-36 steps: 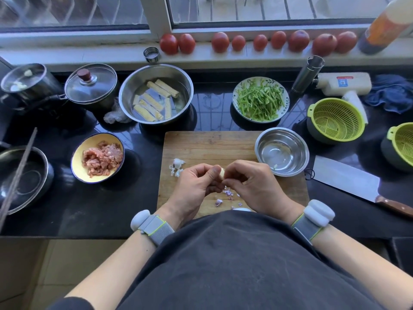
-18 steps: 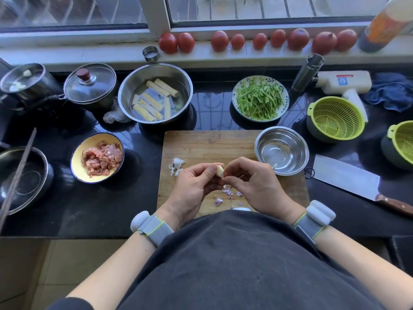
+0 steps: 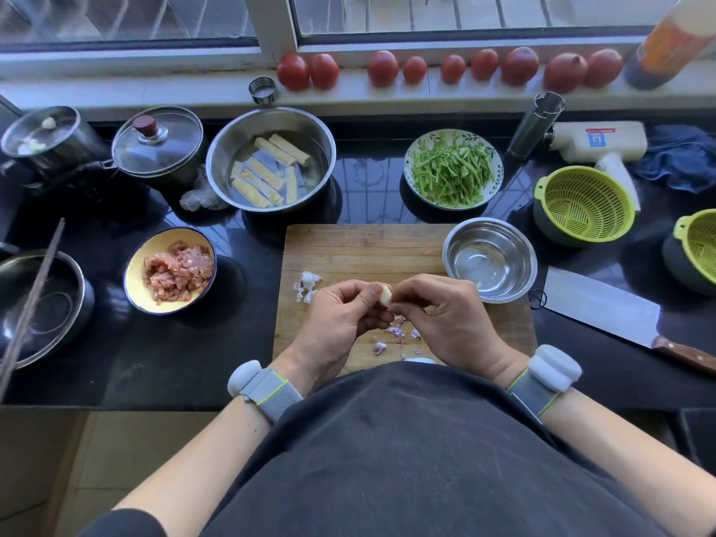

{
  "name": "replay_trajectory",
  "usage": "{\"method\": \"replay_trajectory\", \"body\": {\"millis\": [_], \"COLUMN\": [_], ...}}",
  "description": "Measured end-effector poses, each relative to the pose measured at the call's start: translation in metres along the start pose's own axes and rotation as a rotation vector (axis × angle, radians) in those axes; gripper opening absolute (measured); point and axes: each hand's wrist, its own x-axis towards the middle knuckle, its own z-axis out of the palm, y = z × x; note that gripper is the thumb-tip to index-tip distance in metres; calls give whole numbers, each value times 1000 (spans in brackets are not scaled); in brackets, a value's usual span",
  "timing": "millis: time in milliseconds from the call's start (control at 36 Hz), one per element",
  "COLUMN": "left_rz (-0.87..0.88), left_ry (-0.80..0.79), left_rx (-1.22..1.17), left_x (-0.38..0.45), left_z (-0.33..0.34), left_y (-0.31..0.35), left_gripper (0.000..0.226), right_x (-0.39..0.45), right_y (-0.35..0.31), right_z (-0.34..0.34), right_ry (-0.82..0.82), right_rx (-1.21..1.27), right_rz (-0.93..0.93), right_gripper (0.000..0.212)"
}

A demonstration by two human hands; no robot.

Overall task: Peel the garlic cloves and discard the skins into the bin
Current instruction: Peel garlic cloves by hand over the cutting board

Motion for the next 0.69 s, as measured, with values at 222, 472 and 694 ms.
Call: {"method": "replay_trajectory", "body": {"millis": [222,472,694], "left_rz": [1,14,7], "left_ry": [-7,-6,-15], "left_rx": [-13,-24,-18], "left_x": [0,-2,-3], "left_z": [-1,0,1], "left_y": [-1,1,1], "left_gripper": [26,27,24], "right_x": [0,1,0], "right_y": [0,-4,-5], "right_z": [1,1,-1], "right_ry": [9,-7,11], "right_rx": [5,34,19], "right_rz": [26,57,26], "right_gripper": [9,11,11]}}
